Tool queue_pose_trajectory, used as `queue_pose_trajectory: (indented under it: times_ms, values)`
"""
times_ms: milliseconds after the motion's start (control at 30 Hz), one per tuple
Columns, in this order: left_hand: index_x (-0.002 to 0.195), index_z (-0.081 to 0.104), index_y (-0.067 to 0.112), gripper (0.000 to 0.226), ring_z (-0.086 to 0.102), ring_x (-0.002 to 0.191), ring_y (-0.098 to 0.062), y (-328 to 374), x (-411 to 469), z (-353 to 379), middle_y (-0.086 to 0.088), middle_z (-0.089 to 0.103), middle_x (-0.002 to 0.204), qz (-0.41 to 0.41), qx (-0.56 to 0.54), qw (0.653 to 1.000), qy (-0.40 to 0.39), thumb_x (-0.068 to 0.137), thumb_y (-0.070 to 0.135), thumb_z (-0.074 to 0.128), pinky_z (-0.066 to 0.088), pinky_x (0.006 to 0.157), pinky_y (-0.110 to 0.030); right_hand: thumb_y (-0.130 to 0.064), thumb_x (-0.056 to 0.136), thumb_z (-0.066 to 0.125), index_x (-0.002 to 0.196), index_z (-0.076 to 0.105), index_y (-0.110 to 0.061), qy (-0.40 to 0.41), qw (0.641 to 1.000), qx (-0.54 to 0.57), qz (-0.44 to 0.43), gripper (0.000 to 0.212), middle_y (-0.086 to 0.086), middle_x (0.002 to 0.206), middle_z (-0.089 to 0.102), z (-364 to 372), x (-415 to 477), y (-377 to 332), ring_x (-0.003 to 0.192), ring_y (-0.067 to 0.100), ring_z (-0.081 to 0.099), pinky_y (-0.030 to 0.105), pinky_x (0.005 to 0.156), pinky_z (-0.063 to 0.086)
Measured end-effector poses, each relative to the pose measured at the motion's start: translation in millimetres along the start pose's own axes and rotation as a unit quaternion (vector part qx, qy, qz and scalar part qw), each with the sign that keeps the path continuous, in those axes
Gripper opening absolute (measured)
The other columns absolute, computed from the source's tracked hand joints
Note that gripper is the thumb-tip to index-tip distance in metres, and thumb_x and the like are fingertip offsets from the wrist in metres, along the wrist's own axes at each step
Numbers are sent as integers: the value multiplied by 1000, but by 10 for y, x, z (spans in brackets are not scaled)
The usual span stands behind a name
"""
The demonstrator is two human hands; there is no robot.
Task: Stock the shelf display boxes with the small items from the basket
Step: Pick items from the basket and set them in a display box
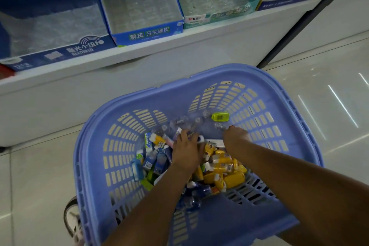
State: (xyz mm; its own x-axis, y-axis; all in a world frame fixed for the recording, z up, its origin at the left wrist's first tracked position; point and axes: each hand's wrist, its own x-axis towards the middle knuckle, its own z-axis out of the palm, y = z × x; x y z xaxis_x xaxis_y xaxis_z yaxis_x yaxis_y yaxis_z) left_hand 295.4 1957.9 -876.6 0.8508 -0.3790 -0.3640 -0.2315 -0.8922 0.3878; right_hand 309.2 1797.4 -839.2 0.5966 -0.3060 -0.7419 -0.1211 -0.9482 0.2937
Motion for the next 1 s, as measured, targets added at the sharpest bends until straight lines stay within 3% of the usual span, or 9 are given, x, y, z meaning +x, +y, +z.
queue_pose_trajectory:
  times_ms: [100, 200, 300, 433, 567, 700, 867, 967, 1000]
  values:
    - [140, 37, 25, 53, 24, 138, -31, 19, 3, 27, -10, 25, 149, -22, 12, 1000, 3, 96, 54, 31, 21, 111, -49, -6, 96, 47, 136, 45, -9, 6, 1000, 16, 0, 40, 9, 140, 44, 8, 54, 46, 124, 28, 50, 36, 93, 48]
    - [140, 35, 31, 58, 10, 142, -36, -20, 22, 15, -10, 13, 155, -66, 34, 997, -3, 91, 62, 33, 9, 112, -56, -5, 92, 52, 133, 44, -9, 56, 996, 69, 16, 42, 11, 125, 58, -13, 54, 65, 114, 29, 58, 37, 86, 52]
    - [138, 38, 31, 61, 18, 135, -42, -48, 60, -59, -18, 22, 149, -75, 53, 995, -32, 87, 66, 37, 14, 111, -57, -2, 90, 51, 138, 30, -5, 121, 987, 101, 15, 52, 14, 125, 55, 14, 81, 17, 113, 32, 57, 38, 79, 51]
    - [136, 41, 31, 61, 27, 127, -38, -137, 87, -178, -13, 25, 144, -66, 10, 998, -21, 86, 65, 44, 25, 107, -49, -7, 94, 48, 141, 23, -5, 98, 980, 168, 51, 53, 16, 136, 45, 5, 108, -47, 120, 33, 52, 41, 88, 50]
    - [137, 39, 33, 57, 22, 133, -39, -68, 7, -114, -12, 14, 151, -82, 1, 996, -18, 88, 61, 43, 19, 111, -50, -13, 95, 48, 133, 37, -9, 109, 978, 180, -7, 39, 16, 124, 53, -38, 107, -75, 110, 34, 57, 39, 80, 50]
    - [129, 47, 29, 46, 40, 122, -33, -175, 24, -108, -10, 36, 134, -63, -57, 996, -9, 89, 50, 50, 29, 106, -42, -35, 86, 65, 105, 56, -12, 108, 930, 347, -60, 31, 8, 97, 63, -193, 90, -277, 90, 27, 61, 33, 68, 47]
    - [130, 50, 21, 49, 54, 113, -27, -283, 55, -187, -7, 54, 126, 13, -63, 997, -53, 88, 45, 54, 42, 96, -36, -35, 83, 70, 113, 53, -10, 114, 843, 514, -112, 43, 7, 106, 60, -403, 3, -571, 100, 24, 58, 36, 81, 48]
    - [128, 52, 20, 49, 54, 114, -24, -276, 54, -213, -6, 58, 124, 27, -69, 996, -58, 90, 50, 50, 43, 95, -35, -20, 90, 56, 113, 56, -11, 137, 862, 468, -138, 24, 11, 109, 61, -422, 37, -507, 94, 28, 58, 33, 72, 44]
    - [129, 51, 20, 50, 55, 114, -25, -255, 63, -231, -7, 59, 123, 19, -80, 995, -52, 91, 52, 47, 44, 94, -35, -12, 90, 52, 120, 56, -12, 154, 876, 435, -139, 30, 13, 117, 59, -394, 62, -459, 100, 30, 59, 34, 76, 46]
